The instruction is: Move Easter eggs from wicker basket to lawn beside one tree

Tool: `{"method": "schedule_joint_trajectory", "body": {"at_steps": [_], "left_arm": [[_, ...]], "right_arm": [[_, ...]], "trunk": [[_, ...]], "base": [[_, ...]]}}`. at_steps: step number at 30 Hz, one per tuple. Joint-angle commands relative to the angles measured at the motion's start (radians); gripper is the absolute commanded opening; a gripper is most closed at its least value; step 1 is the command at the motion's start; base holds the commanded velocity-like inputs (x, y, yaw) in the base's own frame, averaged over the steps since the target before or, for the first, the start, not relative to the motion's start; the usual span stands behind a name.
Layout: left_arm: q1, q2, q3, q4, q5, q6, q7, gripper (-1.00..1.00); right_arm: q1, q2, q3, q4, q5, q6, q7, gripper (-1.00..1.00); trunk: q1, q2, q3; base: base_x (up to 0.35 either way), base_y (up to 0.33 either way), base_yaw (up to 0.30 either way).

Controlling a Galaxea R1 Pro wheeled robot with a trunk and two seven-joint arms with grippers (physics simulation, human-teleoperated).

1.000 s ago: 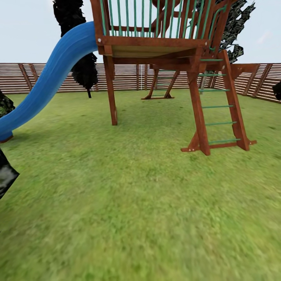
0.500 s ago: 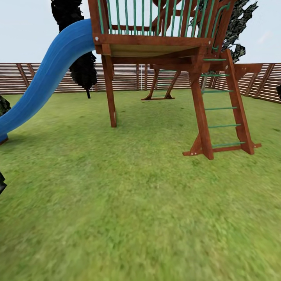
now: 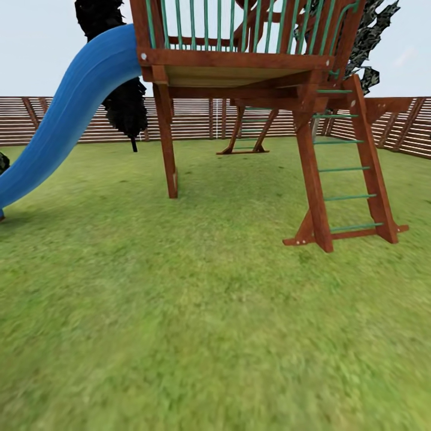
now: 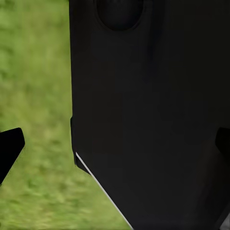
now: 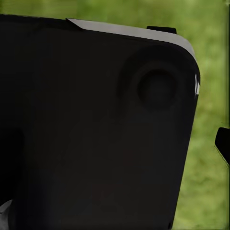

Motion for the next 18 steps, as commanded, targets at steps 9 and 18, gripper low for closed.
{"method": "schedule_joint_trajectory", "body": {"at_steps": [9, 18], "left_arm": [[0.000, 0.000, 0.005, 0.000, 0.001, -0.001, 0.000, 1.00], [0.000, 0.000, 0.005, 0.000, 0.001, -0.001, 0.000, 1.00]], "right_arm": [[-0.001, -0.001, 0.001, 0.001, 0.006, -0.003, 0.001, 1.00], [-0.001, 0.000, 0.001, 0.001, 0.006, -0.003, 0.002, 1.00]], "trunk": [[0.001, 0.000, -0.001], [0.001, 0.000, -0.001]], "base": [[0.314, 0.000, 0.000], [0.314, 0.000, 0.000]]}}
